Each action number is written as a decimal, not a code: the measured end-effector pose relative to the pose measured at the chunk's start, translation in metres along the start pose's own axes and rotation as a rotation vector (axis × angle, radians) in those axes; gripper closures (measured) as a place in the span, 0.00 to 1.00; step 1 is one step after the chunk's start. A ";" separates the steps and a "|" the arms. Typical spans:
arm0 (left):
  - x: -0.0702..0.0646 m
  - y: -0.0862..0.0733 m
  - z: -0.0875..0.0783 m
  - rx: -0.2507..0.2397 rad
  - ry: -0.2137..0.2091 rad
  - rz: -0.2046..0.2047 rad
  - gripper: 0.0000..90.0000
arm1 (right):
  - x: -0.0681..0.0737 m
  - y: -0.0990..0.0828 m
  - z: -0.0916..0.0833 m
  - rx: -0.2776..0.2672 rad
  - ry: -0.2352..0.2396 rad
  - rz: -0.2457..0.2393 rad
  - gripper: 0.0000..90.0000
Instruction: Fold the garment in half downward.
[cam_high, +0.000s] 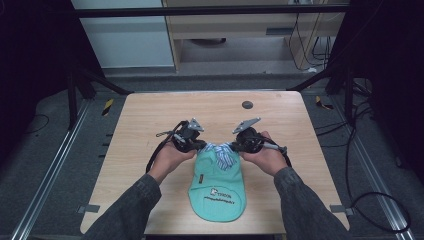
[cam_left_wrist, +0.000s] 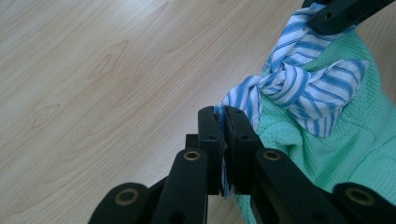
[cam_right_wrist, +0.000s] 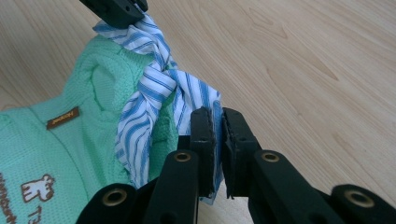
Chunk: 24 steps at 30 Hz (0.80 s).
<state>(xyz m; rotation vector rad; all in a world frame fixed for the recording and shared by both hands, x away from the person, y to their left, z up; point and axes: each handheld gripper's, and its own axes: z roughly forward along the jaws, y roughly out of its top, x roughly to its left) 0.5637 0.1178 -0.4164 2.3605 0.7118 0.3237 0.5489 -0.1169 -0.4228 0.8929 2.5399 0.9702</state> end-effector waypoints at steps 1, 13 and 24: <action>0.000 0.001 -0.001 0.000 0.003 0.004 0.96 | 0.000 0.000 -0.001 0.001 -0.005 -0.002 0.93; -0.001 0.005 -0.009 -0.024 0.002 0.012 0.96 | -0.001 0.008 -0.011 0.008 -0.011 -0.025 0.93; -0.001 0.003 -0.013 -0.034 0.028 0.020 0.96 | 0.004 0.018 -0.011 0.028 -0.032 -0.066 0.93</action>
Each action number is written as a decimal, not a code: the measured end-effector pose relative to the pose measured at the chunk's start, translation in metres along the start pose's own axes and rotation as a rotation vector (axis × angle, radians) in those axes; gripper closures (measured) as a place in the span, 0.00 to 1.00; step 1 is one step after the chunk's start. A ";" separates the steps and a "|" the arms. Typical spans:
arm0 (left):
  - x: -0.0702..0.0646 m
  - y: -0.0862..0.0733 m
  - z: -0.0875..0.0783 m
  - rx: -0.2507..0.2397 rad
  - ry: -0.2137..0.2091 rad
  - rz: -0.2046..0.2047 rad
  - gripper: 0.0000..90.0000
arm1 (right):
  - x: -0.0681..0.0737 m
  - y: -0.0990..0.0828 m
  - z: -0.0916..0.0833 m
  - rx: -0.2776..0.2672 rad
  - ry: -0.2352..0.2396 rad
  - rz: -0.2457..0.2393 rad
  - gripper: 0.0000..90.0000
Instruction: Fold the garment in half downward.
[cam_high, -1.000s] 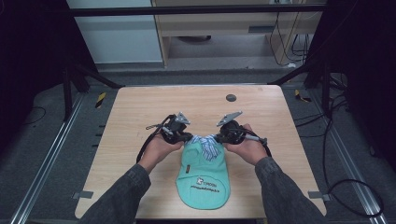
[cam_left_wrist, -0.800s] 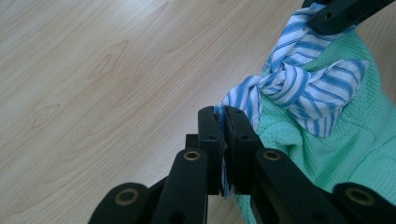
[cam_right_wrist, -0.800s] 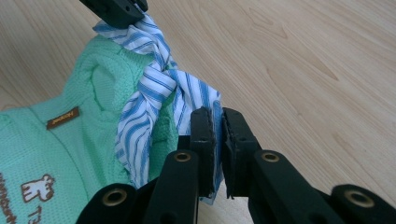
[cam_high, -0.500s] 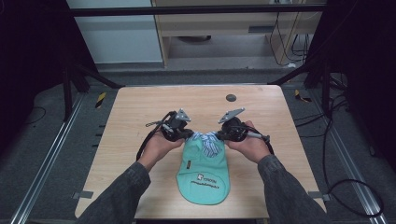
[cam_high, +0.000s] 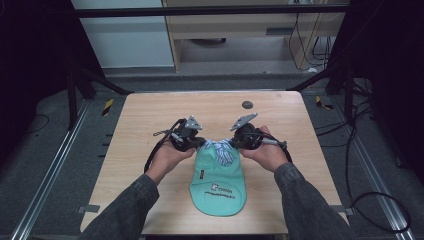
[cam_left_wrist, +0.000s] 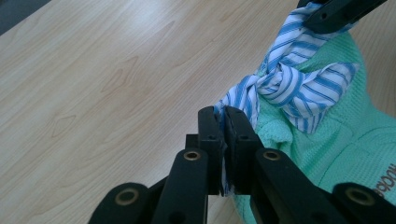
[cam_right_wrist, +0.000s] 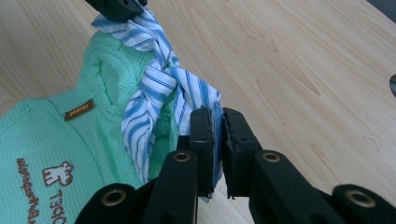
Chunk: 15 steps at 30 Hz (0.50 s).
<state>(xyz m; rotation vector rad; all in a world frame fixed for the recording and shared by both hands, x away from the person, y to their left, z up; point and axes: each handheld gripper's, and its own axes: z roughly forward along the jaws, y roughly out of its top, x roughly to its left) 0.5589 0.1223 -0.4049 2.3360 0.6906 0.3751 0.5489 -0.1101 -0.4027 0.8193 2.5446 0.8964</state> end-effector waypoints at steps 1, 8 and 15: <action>0.001 0.000 0.000 -0.001 0.001 -0.001 0.96 | 0.000 0.001 0.000 0.001 -0.002 -0.009 0.93; 0.004 0.004 0.000 -0.001 0.010 -0.004 0.96 | 0.000 0.010 -0.004 0.003 -0.024 -0.047 0.92; 0.006 0.010 -0.003 0.003 0.027 0.011 0.96 | -0.002 0.012 -0.005 0.004 -0.031 -0.052 0.93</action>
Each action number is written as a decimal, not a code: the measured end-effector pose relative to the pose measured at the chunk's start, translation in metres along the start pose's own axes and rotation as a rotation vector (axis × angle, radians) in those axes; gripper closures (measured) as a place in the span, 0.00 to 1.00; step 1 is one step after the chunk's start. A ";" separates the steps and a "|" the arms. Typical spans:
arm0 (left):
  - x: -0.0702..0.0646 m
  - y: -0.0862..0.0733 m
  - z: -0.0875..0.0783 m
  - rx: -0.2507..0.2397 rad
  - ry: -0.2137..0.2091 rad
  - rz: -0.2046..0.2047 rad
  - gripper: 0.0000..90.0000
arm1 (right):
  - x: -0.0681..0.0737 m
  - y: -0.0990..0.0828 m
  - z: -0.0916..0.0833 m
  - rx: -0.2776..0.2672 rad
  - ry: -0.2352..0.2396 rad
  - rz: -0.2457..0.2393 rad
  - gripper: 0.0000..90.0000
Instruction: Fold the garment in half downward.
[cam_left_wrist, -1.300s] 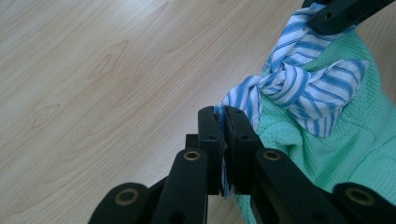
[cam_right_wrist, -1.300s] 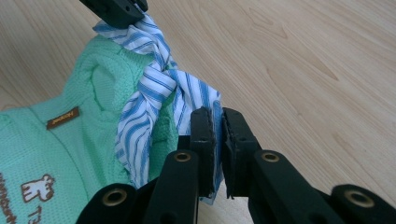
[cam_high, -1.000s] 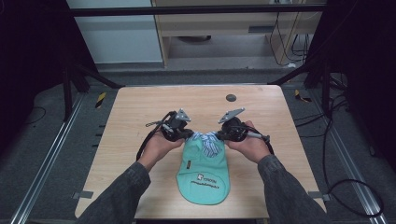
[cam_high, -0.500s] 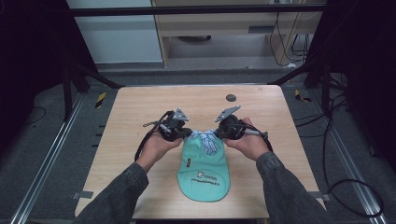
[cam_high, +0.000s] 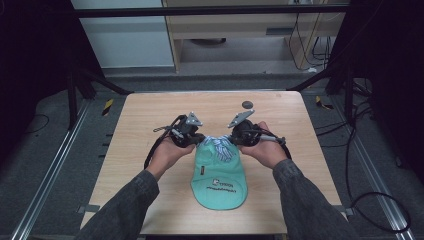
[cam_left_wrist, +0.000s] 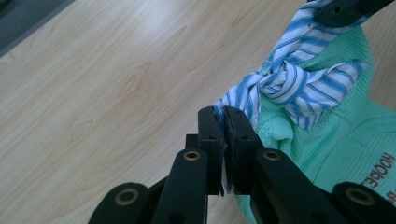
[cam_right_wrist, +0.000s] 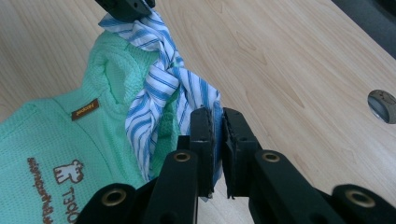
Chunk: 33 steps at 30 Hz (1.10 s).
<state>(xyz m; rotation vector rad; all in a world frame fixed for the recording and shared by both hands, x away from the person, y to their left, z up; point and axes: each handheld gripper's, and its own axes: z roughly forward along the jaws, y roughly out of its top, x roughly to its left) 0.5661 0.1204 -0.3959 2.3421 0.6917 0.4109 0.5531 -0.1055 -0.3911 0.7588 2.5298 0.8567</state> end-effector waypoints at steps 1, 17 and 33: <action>0.000 0.002 -0.001 0.002 0.003 0.009 0.96 | 0.000 0.000 0.000 -0.004 -0.001 0.002 0.93; -0.005 0.014 -0.005 -0.010 0.022 0.046 0.96 | -0.007 -0.002 -0.006 -0.007 -0.024 0.003 0.93; -0.002 0.019 -0.015 -0.037 0.057 0.043 0.96 | -0.011 0.006 -0.013 -0.044 -0.050 0.010 0.93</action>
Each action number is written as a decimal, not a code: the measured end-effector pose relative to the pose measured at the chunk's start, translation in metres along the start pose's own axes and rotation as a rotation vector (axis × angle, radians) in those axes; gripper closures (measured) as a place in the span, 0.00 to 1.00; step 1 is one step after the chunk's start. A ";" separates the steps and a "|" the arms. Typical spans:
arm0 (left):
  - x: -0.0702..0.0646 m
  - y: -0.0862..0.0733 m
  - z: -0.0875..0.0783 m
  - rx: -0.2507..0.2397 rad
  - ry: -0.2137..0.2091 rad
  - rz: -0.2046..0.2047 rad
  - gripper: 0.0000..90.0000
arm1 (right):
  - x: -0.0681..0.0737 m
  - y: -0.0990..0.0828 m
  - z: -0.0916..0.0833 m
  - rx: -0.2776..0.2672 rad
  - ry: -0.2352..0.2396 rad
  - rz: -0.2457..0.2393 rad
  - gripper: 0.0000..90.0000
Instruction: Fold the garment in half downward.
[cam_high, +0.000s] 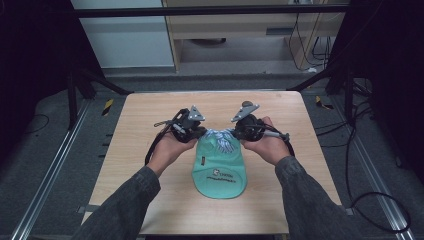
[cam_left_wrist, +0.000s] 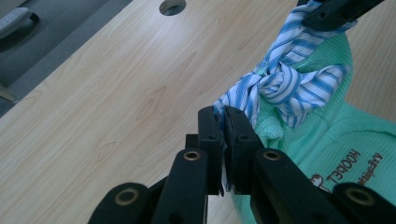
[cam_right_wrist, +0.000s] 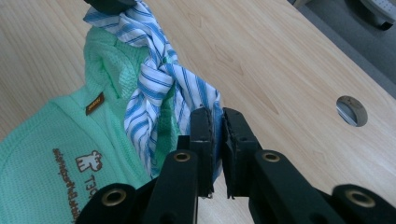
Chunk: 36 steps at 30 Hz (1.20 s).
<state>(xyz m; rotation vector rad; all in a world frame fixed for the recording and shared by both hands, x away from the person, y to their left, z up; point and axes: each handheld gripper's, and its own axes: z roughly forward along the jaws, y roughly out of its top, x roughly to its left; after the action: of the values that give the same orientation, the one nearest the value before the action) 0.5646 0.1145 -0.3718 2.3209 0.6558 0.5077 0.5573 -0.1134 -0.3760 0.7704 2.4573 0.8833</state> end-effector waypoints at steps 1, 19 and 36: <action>0.001 0.000 -0.001 -0.002 0.002 -0.003 0.96 | 0.000 0.001 -0.001 -0.003 -0.002 0.000 0.93; 0.009 0.006 -0.008 -0.051 0.047 -0.040 0.96 | -0.005 0.011 -0.004 -0.061 -0.037 0.041 0.93; 0.013 0.009 -0.002 -0.046 0.069 -0.055 0.95 | -0.006 0.014 0.000 -0.068 -0.061 0.065 0.93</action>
<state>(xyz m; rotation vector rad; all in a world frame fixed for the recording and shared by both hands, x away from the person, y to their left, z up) 0.5765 0.1176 -0.3619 2.2441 0.7315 0.5741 0.5668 -0.1081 -0.3657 0.8444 2.3481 0.9478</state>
